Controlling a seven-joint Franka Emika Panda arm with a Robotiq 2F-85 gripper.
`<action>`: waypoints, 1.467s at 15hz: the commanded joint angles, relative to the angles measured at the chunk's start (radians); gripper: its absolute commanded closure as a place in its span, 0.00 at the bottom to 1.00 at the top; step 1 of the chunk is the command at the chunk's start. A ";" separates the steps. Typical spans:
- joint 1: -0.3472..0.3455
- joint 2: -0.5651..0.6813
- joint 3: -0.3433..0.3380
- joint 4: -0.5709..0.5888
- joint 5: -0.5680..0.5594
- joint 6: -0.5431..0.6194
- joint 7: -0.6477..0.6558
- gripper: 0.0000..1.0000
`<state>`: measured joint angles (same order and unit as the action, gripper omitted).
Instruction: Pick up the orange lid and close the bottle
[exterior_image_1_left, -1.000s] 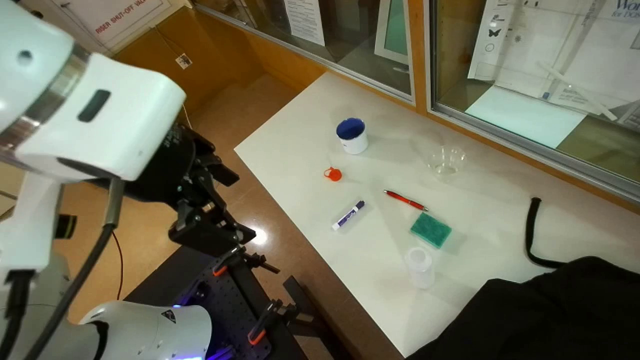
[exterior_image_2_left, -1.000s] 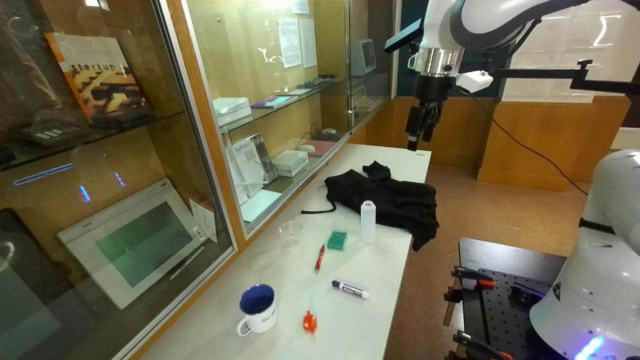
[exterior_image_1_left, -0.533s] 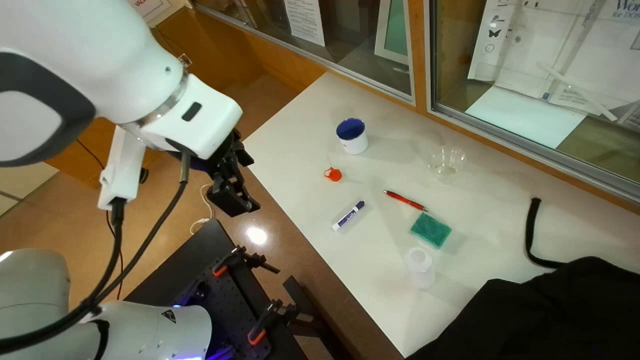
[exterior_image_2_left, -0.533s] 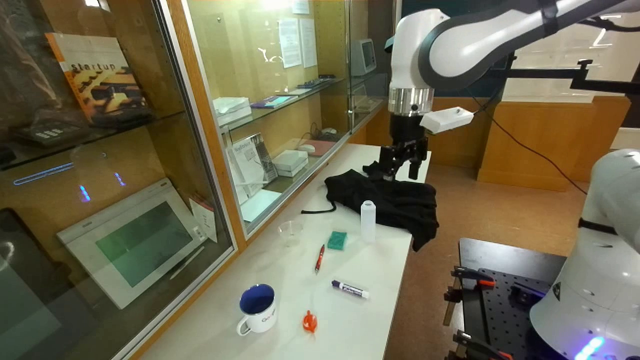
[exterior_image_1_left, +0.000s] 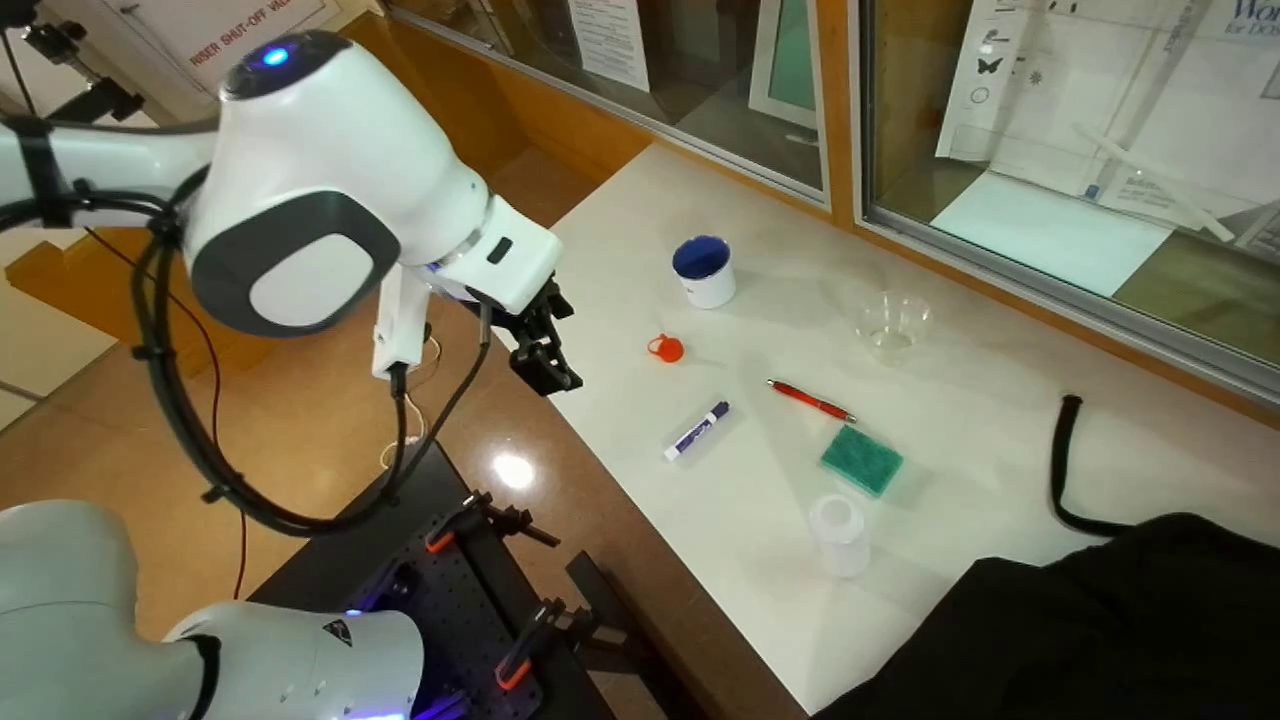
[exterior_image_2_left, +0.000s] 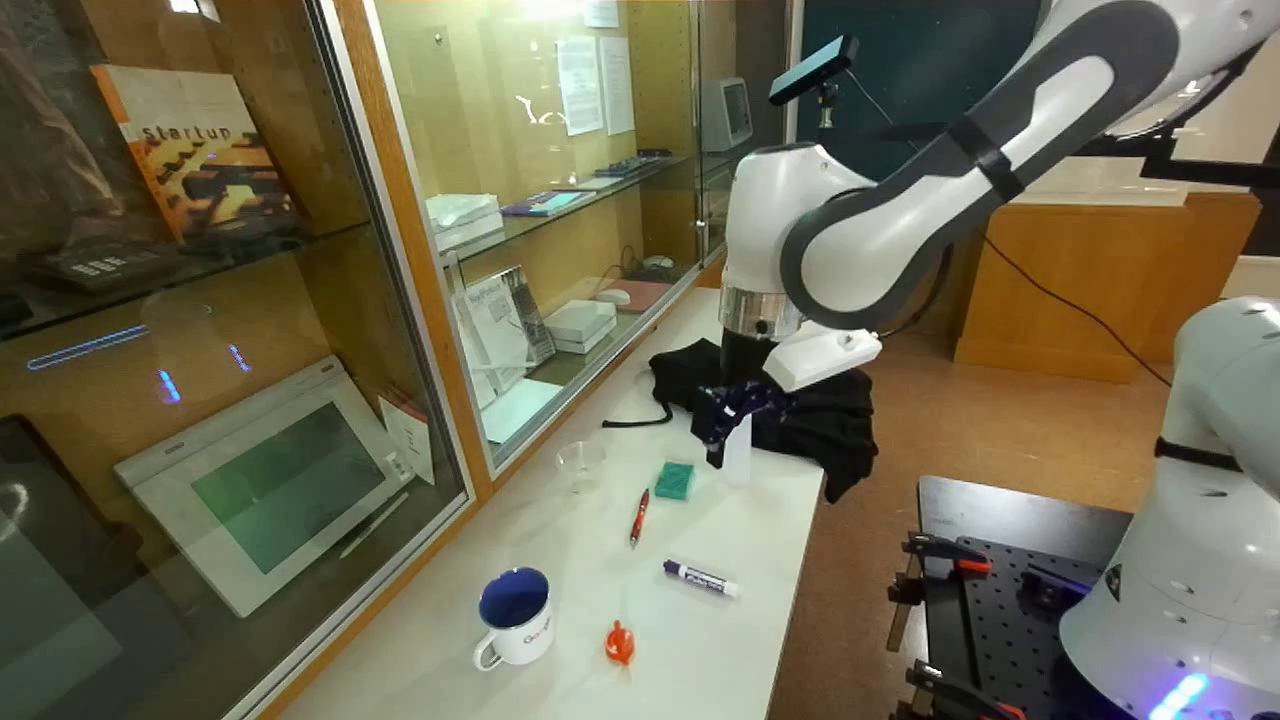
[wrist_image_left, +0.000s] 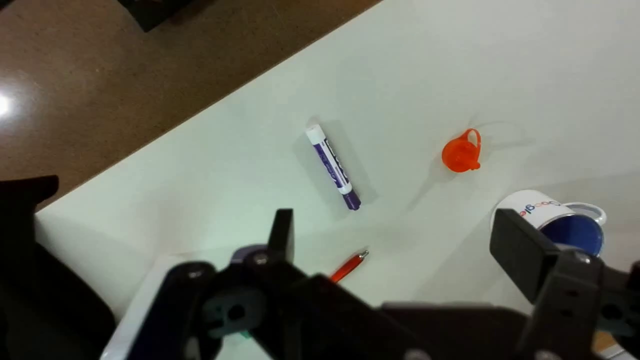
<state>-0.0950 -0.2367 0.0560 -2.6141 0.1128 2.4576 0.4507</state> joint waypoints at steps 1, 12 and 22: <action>0.031 0.104 0.010 0.016 0.011 0.144 0.031 0.00; 0.048 0.268 0.017 0.058 -0.013 0.234 0.270 0.00; 0.234 0.641 -0.080 0.290 -0.097 0.328 0.529 0.00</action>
<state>0.0943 0.3097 0.0121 -2.4146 0.0130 2.7779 0.9663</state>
